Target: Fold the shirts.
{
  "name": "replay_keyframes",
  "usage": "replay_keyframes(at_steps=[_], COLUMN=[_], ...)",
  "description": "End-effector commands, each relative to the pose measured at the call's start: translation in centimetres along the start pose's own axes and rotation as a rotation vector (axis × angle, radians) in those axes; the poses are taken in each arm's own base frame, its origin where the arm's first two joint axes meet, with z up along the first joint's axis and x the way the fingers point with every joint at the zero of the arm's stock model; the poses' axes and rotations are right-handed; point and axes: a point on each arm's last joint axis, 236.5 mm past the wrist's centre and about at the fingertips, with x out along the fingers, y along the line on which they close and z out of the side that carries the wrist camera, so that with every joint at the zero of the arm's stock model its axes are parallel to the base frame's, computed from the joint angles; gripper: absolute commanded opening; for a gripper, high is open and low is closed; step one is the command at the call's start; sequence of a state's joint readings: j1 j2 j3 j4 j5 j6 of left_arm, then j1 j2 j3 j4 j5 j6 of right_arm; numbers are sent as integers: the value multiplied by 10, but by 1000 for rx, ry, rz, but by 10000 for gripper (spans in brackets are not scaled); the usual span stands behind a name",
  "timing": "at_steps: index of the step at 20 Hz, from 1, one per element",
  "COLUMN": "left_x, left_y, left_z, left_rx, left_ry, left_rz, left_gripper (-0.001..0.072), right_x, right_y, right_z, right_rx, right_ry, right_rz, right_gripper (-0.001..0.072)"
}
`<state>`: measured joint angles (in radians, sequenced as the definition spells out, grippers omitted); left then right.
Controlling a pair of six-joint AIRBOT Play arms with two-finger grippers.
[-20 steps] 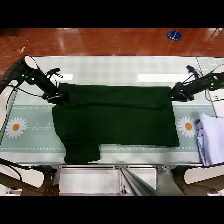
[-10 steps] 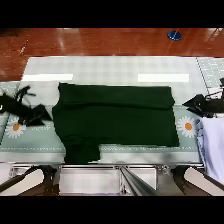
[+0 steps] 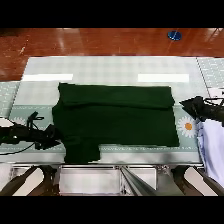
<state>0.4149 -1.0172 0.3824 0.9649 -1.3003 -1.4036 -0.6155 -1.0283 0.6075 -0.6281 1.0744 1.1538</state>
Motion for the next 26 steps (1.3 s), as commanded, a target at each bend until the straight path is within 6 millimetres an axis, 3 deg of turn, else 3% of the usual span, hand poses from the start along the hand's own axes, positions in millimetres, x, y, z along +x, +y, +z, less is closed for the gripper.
replay_keyframes(at_steps=[1, 3, 4, 5, 6, 7, 9, 10, 13, 15, 20, 23, 26], left_x=[21, 28, 32, 34, 35, 35, 34, 34, 34, 34, 34, 34, 34], left_y=[-13, -24, -26, -27, -30, -34, -41, -44, -44, -44, -45, -45, -45], left_z=[-9, -6, -6, -7, -9, -13, -18, -18, -18, -18, -18, -18, -18], left_rx=[10, 38, 56, 78, 107, 123, 142, 144, 147, 151, 146, 145, 145], left_ry=[7, -13, -15, -14, -9, 4, 25, 25, 24, 24, 24, 23, 23], left_rz=[-36, -41, -31, -23, -29, -46, -77, -88, -91, -92, -95, -95, -95], left_gripper=[510, 504, 356, 61, 15, 15, 15, 15, 16, 16, 16, 16, 16], right_x=[0, -2, -6, -11, -21, -32, -55, -60, -52, -60, -47, -20, 14], right_y=[4, 2, -7, -27, -56, -84, -118, -123, -112, -127, -130, -125, -108], right_z=[1, 1, 1, -1, -11, -28, -76, -93, -123, -144, -154, -150, -143], right_rx=[38, 54, 57, 52, 76, 114, 135, 148, 150, 120, 73, 54, 48], right_ry=[-9, -8, -8, 0, 38, 106, 302, 366, 486, 613, 698, 679, 631], right_rz=[20, 16, -5, -68, -170, -276, -434, -465, -435, -533, -553, -506, -391], right_gripper=[414, 414, 414, 414, 414, 414, 414, 414, 414, 414, 414, 414, 414])
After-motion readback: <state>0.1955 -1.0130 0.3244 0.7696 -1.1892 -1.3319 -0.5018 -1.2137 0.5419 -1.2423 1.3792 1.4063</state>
